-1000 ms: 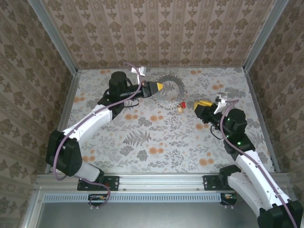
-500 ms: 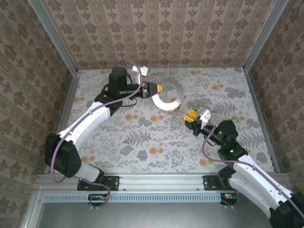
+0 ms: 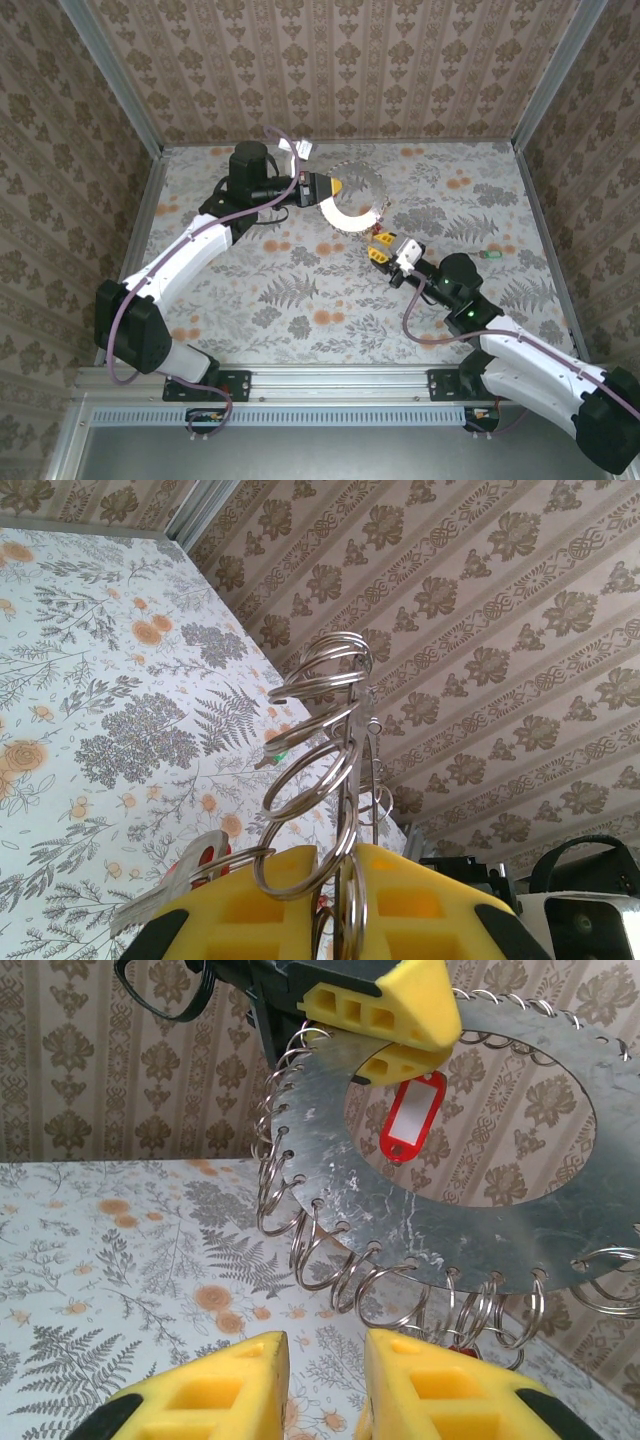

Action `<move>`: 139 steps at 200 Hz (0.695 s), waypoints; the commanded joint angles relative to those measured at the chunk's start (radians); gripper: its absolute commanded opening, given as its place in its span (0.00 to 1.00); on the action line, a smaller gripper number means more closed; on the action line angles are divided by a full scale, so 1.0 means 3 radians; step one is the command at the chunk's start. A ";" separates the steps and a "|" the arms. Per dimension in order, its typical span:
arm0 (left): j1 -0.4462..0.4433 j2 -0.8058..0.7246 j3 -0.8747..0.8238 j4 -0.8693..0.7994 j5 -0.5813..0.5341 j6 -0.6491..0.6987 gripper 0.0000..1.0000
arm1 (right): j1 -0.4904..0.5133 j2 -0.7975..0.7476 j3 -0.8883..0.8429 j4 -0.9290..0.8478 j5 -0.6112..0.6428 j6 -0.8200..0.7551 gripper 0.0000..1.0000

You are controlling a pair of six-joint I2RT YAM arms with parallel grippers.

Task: Put the keys on the keyring

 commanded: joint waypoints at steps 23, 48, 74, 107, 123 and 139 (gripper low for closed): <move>0.0019 -0.0142 0.0110 0.0136 0.0055 0.0037 0.00 | 0.0053 0.0086 0.0090 0.0233 0.0135 -0.0125 0.28; 0.0019 -0.0156 0.0093 0.0148 0.0052 0.0026 0.00 | 0.0076 0.0110 0.0110 0.0265 0.0203 -0.0158 0.27; 0.0018 -0.0160 0.0083 0.0156 0.0045 0.0017 0.00 | 0.0081 0.0134 0.0136 0.0271 0.0261 -0.0206 0.27; 0.0014 -0.0160 0.0073 0.0190 0.0040 -0.0002 0.00 | 0.0093 0.0193 0.0174 0.0320 0.0349 -0.0235 0.24; 0.0014 -0.0158 0.0067 0.0211 0.0030 -0.0011 0.00 | 0.0099 0.0239 0.0213 0.0324 0.0360 -0.0236 0.22; 0.0014 -0.0157 0.0055 0.0236 0.0028 -0.0029 0.00 | 0.0106 0.0284 0.0243 0.0327 0.0389 -0.0240 0.21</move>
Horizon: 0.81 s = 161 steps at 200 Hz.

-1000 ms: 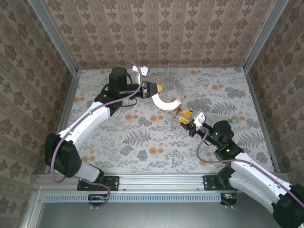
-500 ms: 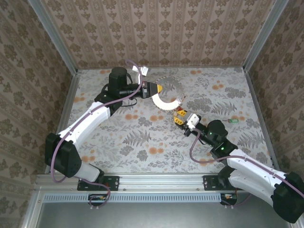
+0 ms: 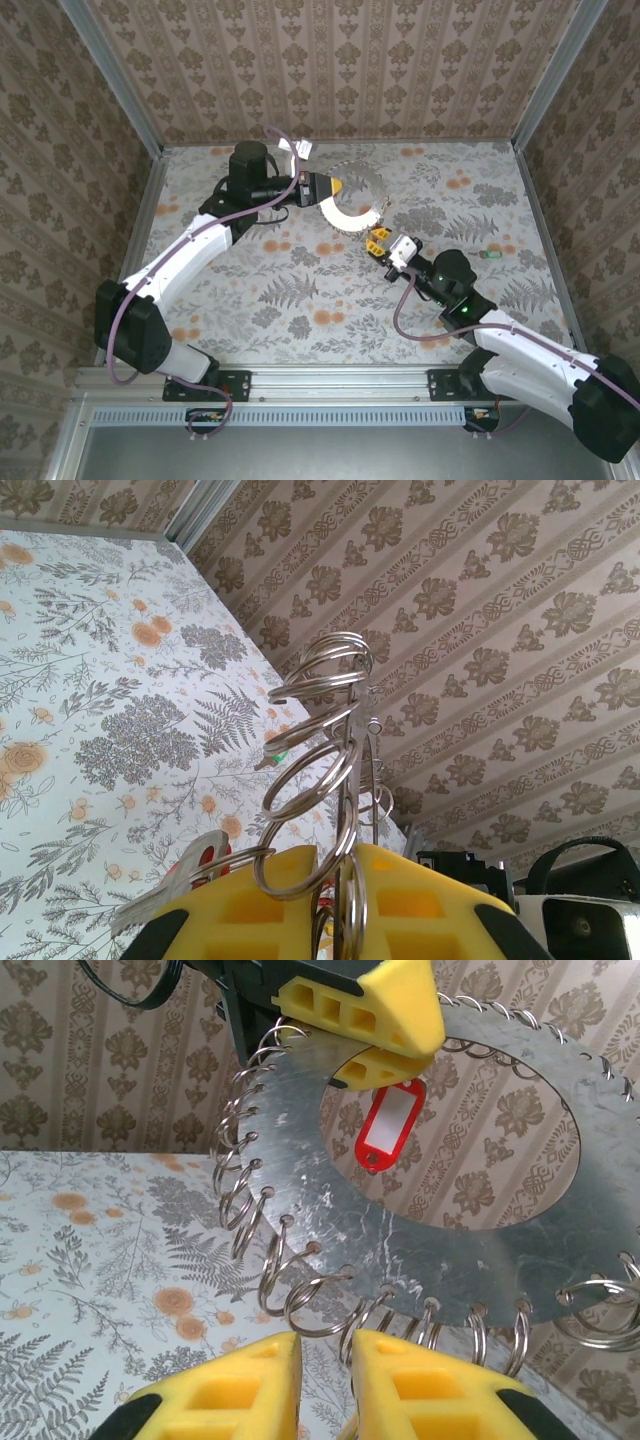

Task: Put the keys on the keyring

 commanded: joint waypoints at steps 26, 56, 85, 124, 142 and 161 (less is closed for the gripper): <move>0.0014 -0.0172 0.0048 0.0226 0.0025 -0.0031 0.00 | 0.0037 0.0102 0.0153 0.0164 0.0195 -0.0068 0.21; 0.0014 -0.0179 0.0047 0.0226 0.0024 -0.0036 0.00 | 0.0037 0.0130 0.0148 0.0165 0.0253 -0.0076 0.24; 0.0013 -0.0185 0.0042 0.0232 0.0025 -0.0039 0.00 | 0.0042 0.0146 0.0140 0.0202 0.0330 -0.0076 0.26; 0.0014 -0.0187 0.0032 0.0253 0.0021 -0.0051 0.00 | 0.0042 0.0179 0.0153 0.0275 0.0347 -0.0065 0.25; 0.0013 -0.0186 0.0028 0.0258 0.0025 -0.0054 0.00 | 0.0042 0.0189 0.0168 0.0284 0.0333 -0.0058 0.25; 0.0014 -0.0186 0.0029 0.0266 0.0020 -0.0060 0.00 | 0.0047 0.0215 0.0179 0.0292 0.0318 -0.0054 0.26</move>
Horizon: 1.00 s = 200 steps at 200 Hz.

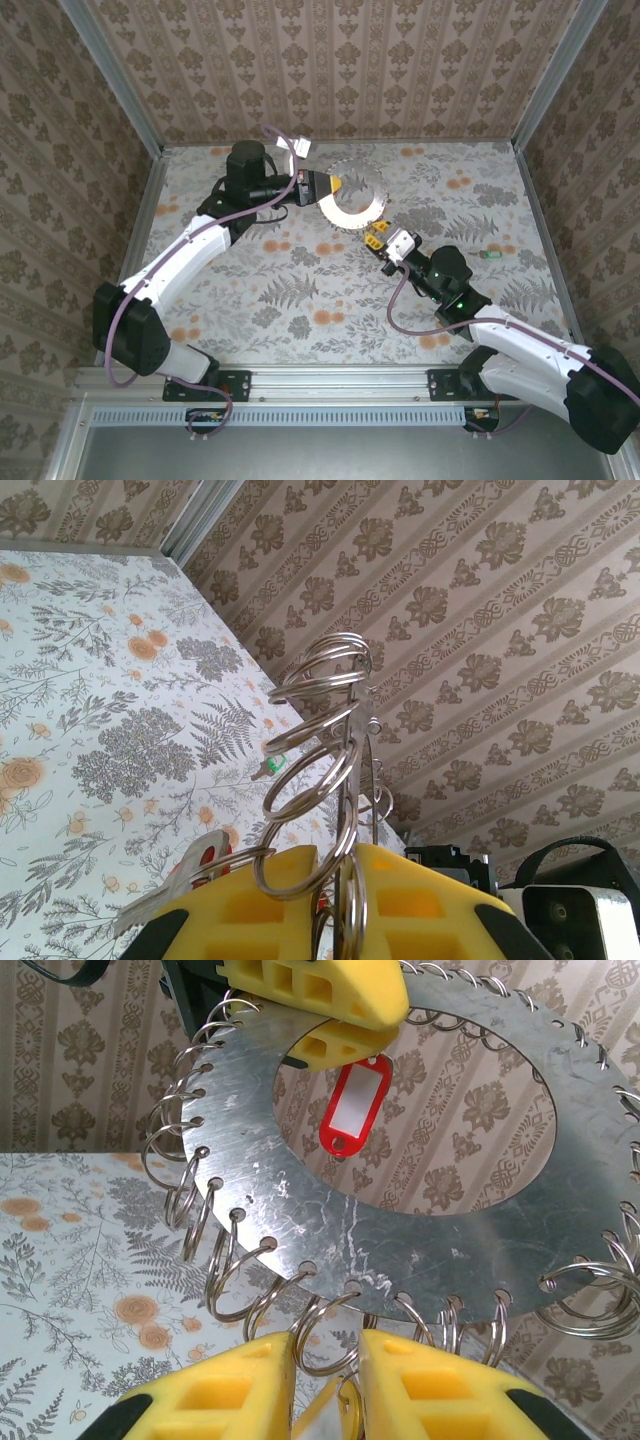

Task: Put the keys on the keyring

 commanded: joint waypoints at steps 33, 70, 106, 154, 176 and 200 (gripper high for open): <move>0.0014 -0.0148 0.0012 0.0225 0.0034 -0.0075 0.00 | 0.0026 0.0072 0.0120 0.0169 0.0084 -0.0025 0.27; 0.0014 -0.0148 0.0006 0.0232 0.0024 -0.0077 0.00 | 0.0033 0.0138 0.0125 0.0281 0.0132 -0.0013 0.26; 0.0014 -0.0147 0.0011 0.0242 0.0015 -0.0090 0.00 | 0.0044 0.0175 0.0091 0.0374 0.0245 -0.0049 0.26; 0.0013 -0.0138 0.0017 0.0254 0.0015 -0.0096 0.00 | 0.0046 0.0190 0.0072 0.0386 0.0270 -0.0067 0.29; 0.0014 -0.0140 0.0020 0.0264 0.0019 -0.0101 0.00 | 0.0052 0.0210 0.0075 0.0389 0.0253 -0.0063 0.28; 0.0012 -0.0142 0.0016 0.0271 0.0016 -0.0111 0.00 | 0.0056 0.0232 0.0084 0.0394 0.0266 -0.0065 0.26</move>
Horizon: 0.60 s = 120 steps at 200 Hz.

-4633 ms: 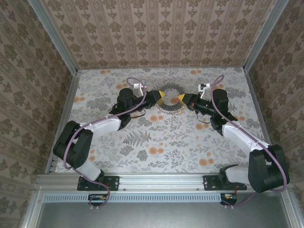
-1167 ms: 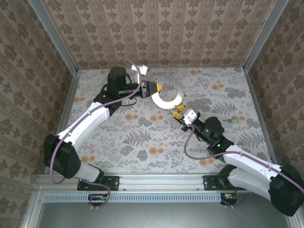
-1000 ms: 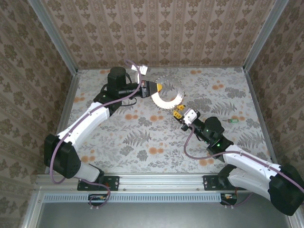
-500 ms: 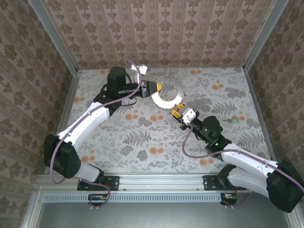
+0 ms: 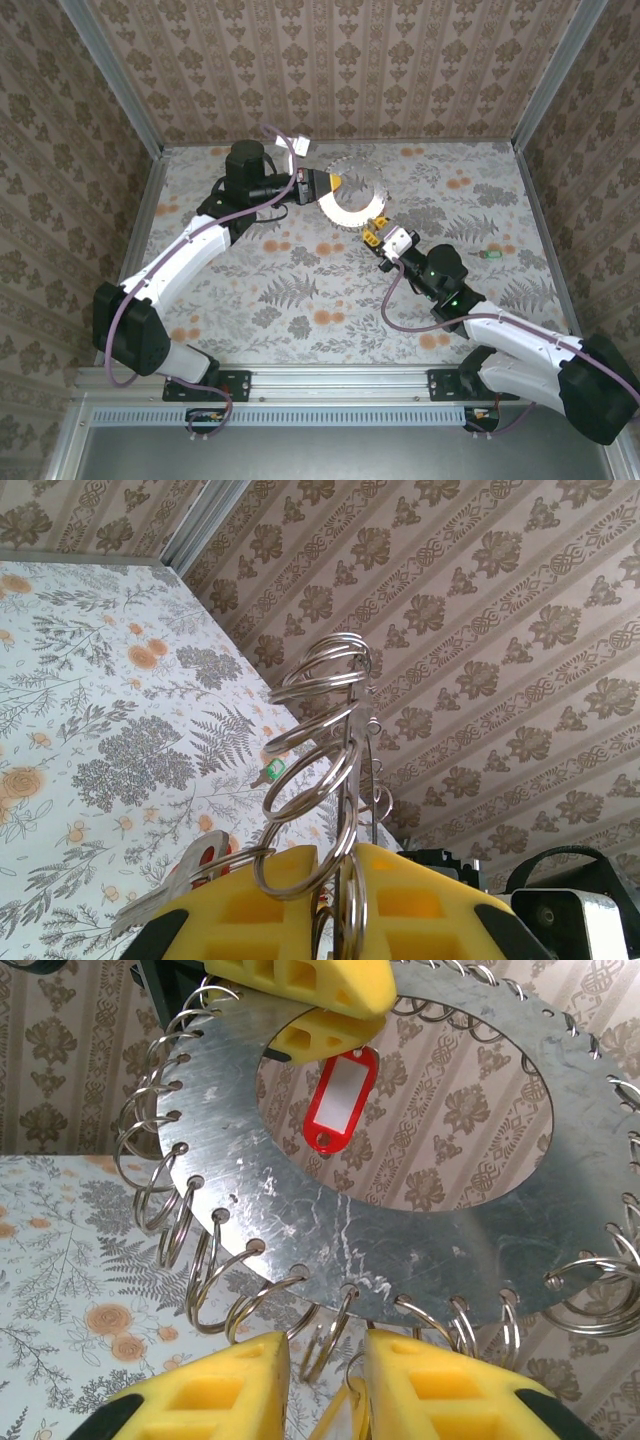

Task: Put the keys on the keyring

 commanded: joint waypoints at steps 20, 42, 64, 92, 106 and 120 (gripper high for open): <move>0.0014 -0.0145 0.0019 0.0209 0.0030 -0.0081 0.00 | 0.0027 0.0029 0.0051 0.0188 0.0127 -0.0014 0.24; 0.0012 -0.0143 0.0015 0.0210 0.0032 -0.0081 0.00 | 0.0027 0.0028 0.0037 0.0192 0.0163 -0.0013 0.21; 0.0014 -0.0148 0.0010 0.0218 0.0027 -0.0078 0.00 | 0.0032 0.0014 0.0024 0.0184 0.0185 -0.0013 0.17; 0.0011 -0.0153 0.0002 0.0225 0.0005 -0.0087 0.00 | 0.0032 -0.0003 0.0012 0.0175 0.0198 0.0004 0.12; 0.0011 -0.0158 -0.0003 0.0228 -0.0008 -0.0095 0.00 | 0.0029 -0.0003 0.0004 0.0163 0.0206 0.0008 0.08; 0.0013 -0.0163 -0.0014 0.0236 -0.0047 -0.0113 0.00 | 0.0032 -0.0005 0.0001 0.0167 0.0228 0.0030 0.02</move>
